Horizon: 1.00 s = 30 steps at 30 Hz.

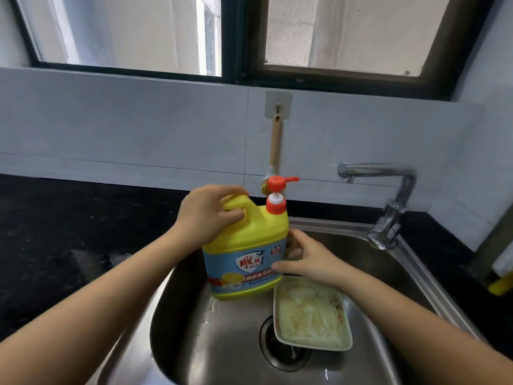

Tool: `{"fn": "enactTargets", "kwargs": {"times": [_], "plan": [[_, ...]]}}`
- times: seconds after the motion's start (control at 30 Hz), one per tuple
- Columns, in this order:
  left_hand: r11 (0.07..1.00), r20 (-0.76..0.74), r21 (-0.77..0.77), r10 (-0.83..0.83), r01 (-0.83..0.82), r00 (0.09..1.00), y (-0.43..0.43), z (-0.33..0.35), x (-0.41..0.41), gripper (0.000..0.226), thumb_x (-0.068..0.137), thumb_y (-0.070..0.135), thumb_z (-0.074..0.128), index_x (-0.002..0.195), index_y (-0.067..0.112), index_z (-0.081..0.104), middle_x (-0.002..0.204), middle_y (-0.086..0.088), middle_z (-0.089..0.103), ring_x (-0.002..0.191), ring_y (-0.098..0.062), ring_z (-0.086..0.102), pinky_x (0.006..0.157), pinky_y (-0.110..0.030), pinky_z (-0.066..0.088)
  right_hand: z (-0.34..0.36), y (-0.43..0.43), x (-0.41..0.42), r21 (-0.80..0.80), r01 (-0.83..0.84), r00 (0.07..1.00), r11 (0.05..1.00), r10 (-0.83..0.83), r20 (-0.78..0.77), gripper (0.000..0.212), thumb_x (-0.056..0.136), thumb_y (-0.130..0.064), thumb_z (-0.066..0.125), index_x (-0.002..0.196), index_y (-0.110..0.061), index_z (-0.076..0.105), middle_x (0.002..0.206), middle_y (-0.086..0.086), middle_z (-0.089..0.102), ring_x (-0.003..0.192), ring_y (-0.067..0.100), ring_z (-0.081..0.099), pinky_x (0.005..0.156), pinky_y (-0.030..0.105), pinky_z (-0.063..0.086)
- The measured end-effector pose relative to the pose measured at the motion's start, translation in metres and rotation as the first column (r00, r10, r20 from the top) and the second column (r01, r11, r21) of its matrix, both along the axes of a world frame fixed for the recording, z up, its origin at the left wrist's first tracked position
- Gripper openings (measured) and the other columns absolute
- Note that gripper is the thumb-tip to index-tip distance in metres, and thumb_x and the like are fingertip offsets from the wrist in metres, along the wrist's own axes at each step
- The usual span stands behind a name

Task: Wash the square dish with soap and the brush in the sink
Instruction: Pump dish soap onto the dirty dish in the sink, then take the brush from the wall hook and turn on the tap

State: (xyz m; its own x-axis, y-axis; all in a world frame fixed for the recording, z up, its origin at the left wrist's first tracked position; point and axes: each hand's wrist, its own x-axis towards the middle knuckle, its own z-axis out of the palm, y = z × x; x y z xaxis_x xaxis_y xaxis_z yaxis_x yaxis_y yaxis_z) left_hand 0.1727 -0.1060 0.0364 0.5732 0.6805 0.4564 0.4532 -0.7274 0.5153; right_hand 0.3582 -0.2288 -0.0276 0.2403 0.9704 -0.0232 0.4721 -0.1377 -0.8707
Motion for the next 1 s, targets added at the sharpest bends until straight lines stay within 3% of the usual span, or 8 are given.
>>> {"fn": "enactTargets", "kwargs": {"times": [0.13,0.33,0.53,0.67,0.83,0.9,1.0], "plan": [[0.996,0.070,-0.018,-0.085,0.086,0.994,0.013,0.018,0.005,0.044,0.066,0.035,0.056,0.107,0.029,0.070,0.105,0.001,0.066,0.094,-0.015,0.056,0.080,-0.031,0.045,0.009,0.020,-0.001,0.078,0.096,0.995,0.992,-0.095,-0.017,0.076,0.070,-0.024,0.081,0.133,-0.024,0.040,0.124,-0.007,0.055,0.109,0.010,0.054,0.080,0.020,0.049],[0.986,0.067,0.064,-0.155,0.151,0.986,0.047,0.040,0.014,0.044,0.070,0.038,0.055,0.110,0.025,0.068,0.109,-0.003,0.067,0.097,-0.019,0.058,0.084,-0.037,0.049,0.025,0.050,0.002,0.136,0.104,0.988,0.985,-0.086,-0.132,0.069,0.068,-0.024,0.082,0.126,-0.026,0.044,0.119,-0.004,0.057,0.098,0.006,0.058,0.068,0.016,0.051],[0.987,0.085,0.158,0.012,-0.025,0.996,0.088,0.057,0.028,0.033,0.079,0.031,0.065,0.110,0.022,0.063,0.105,-0.007,0.064,0.098,-0.025,0.053,0.079,-0.033,0.040,0.043,0.086,0.003,0.199,0.161,0.972,0.967,-0.121,-0.200,0.062,0.068,-0.024,0.083,0.118,-0.027,0.046,0.106,-0.012,0.057,0.093,0.009,0.062,0.072,0.028,0.057],[0.964,0.125,0.215,0.134,-0.159,0.983,0.104,0.064,0.035,0.028,0.086,0.031,0.062,0.113,0.023,0.063,0.111,-0.005,0.063,0.108,-0.026,0.050,0.089,-0.036,0.037,0.056,0.111,0.000,0.240,0.203,0.965,0.949,-0.153,-0.215,0.061,0.069,-0.020,0.082,0.117,-0.025,0.045,0.102,-0.012,0.056,0.084,0.004,0.059,0.063,0.020,0.053],[0.957,0.236,0.189,0.175,-0.221,0.956,0.121,0.071,0.047,0.029,0.089,0.028,0.059,0.117,0.022,0.063,0.125,-0.003,0.061,0.120,-0.023,0.046,0.095,-0.040,0.038,0.067,0.141,0.000,0.261,0.218,0.954,0.940,-0.149,-0.260,0.065,0.074,-0.016,0.079,0.128,-0.020,0.042,0.112,-0.005,0.055,0.090,0.010,0.058,0.061,0.017,0.050],[0.957,0.256,0.177,0.182,-0.231,0.950,0.127,0.072,0.051,0.029,0.089,0.026,0.059,0.118,0.022,0.063,0.126,-0.003,0.060,0.121,-0.023,0.045,0.095,-0.038,0.039,0.069,0.151,0.001,0.256,0.223,0.955,0.941,-0.158,-0.252,0.067,0.075,-0.015,0.077,0.131,-0.019,0.041,0.117,-0.005,0.053,0.093,0.010,0.056,0.066,0.019,0.051],[0.955,0.265,0.157,0.204,-0.251,0.942,0.136,0.069,0.054,0.029,0.089,0.025,0.061,0.118,0.022,0.063,0.126,-0.003,0.060,0.121,-0.022,0.046,0.091,-0.033,0.040,0.064,0.166,0.002,0.238,0.255,0.954,0.937,-0.205,-0.218,0.070,0.074,-0.019,0.078,0.133,-0.020,0.042,0.131,-0.002,0.052,0.105,0.016,0.057,0.084,0.036,0.053]]}}
